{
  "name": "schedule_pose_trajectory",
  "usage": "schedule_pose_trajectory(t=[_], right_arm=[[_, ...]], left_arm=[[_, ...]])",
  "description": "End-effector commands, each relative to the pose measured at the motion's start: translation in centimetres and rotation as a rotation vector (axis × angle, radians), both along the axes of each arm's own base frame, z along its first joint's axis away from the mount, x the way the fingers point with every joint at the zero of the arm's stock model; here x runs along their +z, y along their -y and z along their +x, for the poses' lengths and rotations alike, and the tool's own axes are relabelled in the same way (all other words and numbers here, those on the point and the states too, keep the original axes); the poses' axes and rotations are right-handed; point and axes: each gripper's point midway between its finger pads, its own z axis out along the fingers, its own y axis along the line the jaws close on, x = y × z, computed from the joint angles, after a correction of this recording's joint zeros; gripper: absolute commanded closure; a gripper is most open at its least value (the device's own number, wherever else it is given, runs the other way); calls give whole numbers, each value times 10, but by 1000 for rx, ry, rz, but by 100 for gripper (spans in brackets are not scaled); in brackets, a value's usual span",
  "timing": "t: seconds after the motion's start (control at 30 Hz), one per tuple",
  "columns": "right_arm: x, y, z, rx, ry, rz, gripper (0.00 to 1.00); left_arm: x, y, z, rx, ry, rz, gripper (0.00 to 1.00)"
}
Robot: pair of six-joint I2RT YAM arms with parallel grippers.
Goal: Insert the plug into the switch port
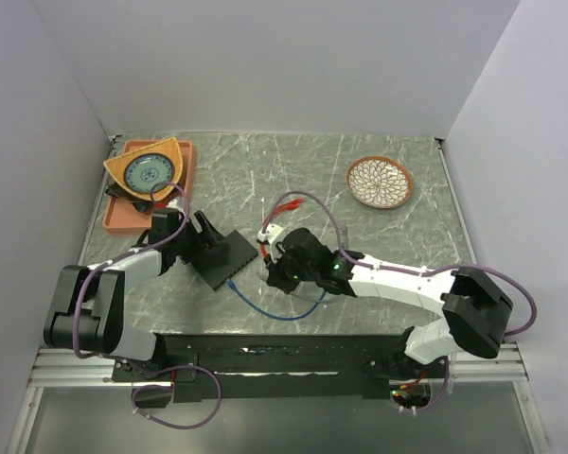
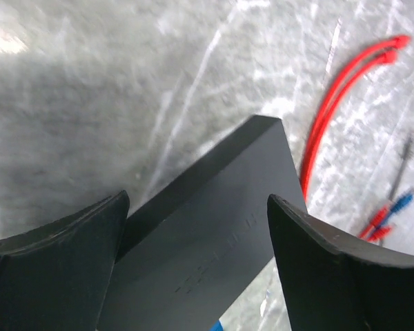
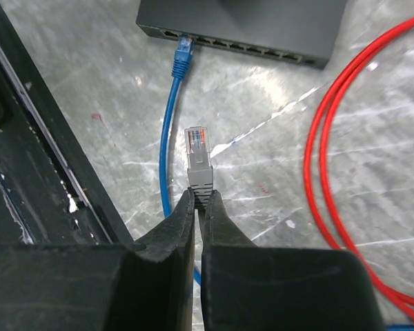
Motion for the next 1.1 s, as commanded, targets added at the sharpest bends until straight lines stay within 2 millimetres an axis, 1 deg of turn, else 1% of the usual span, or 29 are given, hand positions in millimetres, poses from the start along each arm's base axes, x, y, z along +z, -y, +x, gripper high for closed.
schedule_pose_trajectory(t=[0.0, 0.03, 0.1, 0.23, 0.3, 0.33, 0.4, 0.47, 0.67, 0.7, 0.83, 0.9, 1.0, 1.07], right_arm=[[-4, -8, -1, -13, -1, -22, 100], [-9, -8, 1, -28, -1, -40, 100], [-12, -10, 0, -26, -1, -55, 100], [-24, -13, 2, -38, -11, -87, 100], [-27, -14, 4, -47, -6, -94, 100], [-32, -13, 5, -55, -9, -108, 100], [-32, -14, 10, -72, 0, -119, 100], [-38, -16, 12, -79, -1, -139, 100], [-48, -25, 16, -77, -7, -157, 100], [-47, -28, 15, -71, -6, -156, 100], [-56, -28, 16, -82, 0, -187, 100], [-61, -27, 17, -84, -3, -196, 100], [-75, -28, 16, -88, -27, -230, 100], [-79, -30, 16, -88, -33, -232, 100]], left_arm=[[-19, 14, -39, -36, -127, -93, 14], [-19, 14, -40, -32, -130, -101, 14], [-18, 15, -45, -35, -130, -113, 16], [-11, 17, -50, -37, -118, -128, 21], [-8, 16, -52, -37, -112, -130, 24], [-7, 16, -54, -40, -110, -129, 25], [-4, 17, -56, -42, -105, -131, 26], [-3, 16, -57, -43, -102, -132, 29], [-10, 18, -60, -59, -121, -136, 34], [-13, 19, -60, -62, -130, -138, 39], [-13, 21, -58, -65, -125, -149, 47], [-14, 20, -57, -65, -125, -143, 48], [-15, 18, -56, -62, -124, -126, 49], [-16, 17, -58, -62, -130, -118, 48]])
